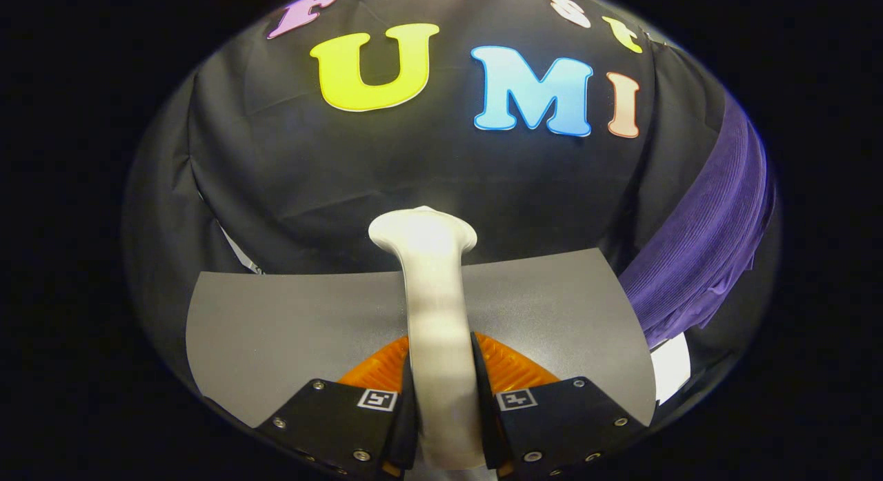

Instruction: Iron the clothes twice with a garment steamer, once on the left side and once on the right side.

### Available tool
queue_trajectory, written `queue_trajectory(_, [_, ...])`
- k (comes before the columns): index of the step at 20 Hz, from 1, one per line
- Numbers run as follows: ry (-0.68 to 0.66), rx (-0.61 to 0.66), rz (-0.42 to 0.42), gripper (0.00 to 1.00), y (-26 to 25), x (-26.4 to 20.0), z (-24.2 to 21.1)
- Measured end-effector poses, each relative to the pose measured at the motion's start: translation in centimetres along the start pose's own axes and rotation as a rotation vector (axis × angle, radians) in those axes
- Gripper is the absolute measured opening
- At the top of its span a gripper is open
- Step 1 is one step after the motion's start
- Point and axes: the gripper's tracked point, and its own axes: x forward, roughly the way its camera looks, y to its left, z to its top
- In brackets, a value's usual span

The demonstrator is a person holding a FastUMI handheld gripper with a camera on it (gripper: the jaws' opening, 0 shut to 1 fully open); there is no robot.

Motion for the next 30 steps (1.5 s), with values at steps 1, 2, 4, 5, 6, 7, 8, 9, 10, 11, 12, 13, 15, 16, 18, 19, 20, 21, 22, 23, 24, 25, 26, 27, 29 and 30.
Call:
queue_trajectory(1, [-0.012, -0.007, 0.000, 0.38, 0.0, -0.3, 0.0])
queue_trajectory(2, [-0.022, -0.019, 0.001, 0.37, 0.1, -0.7, -0.1])
queue_trajectory(4, [-0.043, -0.037, -0.011, 0.37, -0.1, -1.8, -0.4])
queue_trajectory(5, [-0.056, -0.045, -0.014, 0.37, -0.2, -2.4, -0.5])
queue_trajectory(6, [-0.068, -0.045, -0.014, 0.37, -0.3, -3.0, -0.8])
queue_trajectory(7, [-0.082, -0.043, -0.009, 0.37, -0.5, -3.6, -1.0])
queue_trajectory(8, [-0.102, -0.043, -0.001, 0.37, -0.6, -4.4, -1.2])
queue_trajectory(9, [-0.120, -0.047, 0.007, 0.37, -0.8, -5.0, -1.4])
queue_trajectory(10, [-0.142, -0.051, 0.010, 0.37, -1.0, -5.8, -1.5])
queue_trajectory(11, [-0.164, -0.057, 0.009, 0.37, -1.4, -6.6, -1.5])
queue_trajectory(12, [-0.178, -0.053, 0.016, 0.37, -1.7, -7.4, -1.8])
queue_trajectory(13, [-0.202, -0.049, 0.025, 0.37, -2.0, -8.5, -1.9])
queue_trajectory(15, [-0.252, -0.055, 0.028, 0.37, -3.2, -10.6, -2.1])
queue_trajectory(16, [-0.280, -0.065, 0.026, 0.37, -4.0, -11.7, -2.3])
queue_trajectory(18, [-0.334, -0.072, 0.027, 0.37, -5.6, -14.0, -2.5])
queue_trajectory(19, [-0.361, -0.062, 0.035, 0.37, -6.4, -15.2, -2.5])
queue_trajectory(20, [-0.392, -0.051, 0.044, 0.37, -7.2, -16.1, -2.5])
queue_trajectory(21, [-0.420, -0.046, 0.053, 0.37, -8.1, -17.2, -2.4])
queue_trajectory(22, [-0.450, -0.045, 0.060, 0.37, -9.0, -18.4, -2.6])
queue_trajectory(23, [-0.477, -0.049, 0.066, 0.37, -9.8, -19.5, -2.9])
queue_trajectory(24, [-0.505, -0.055, 0.068, 0.37, -10.7, -20.3, -3.0])
queue_trajectory(25, [-0.521, -0.059, 0.062, 0.37, -11.5, -21.0, -3.1])
queue_trajectory(26, [-0.539, -0.065, 0.057, 0.37, -12.2, -21.7, -3.3])
queue_trajectory(27, [-0.554, -0.070, 0.053, 0.37, -13.0, -22.5, -3.4])
queue_trajectory(29, [-0.584, -0.064, 0.035, 0.37, -14.5, -24.3, -3.6])
queue_trajectory(30, [-0.595, -0.065, 0.020, 0.37, -15.3, -25.1, -3.7])
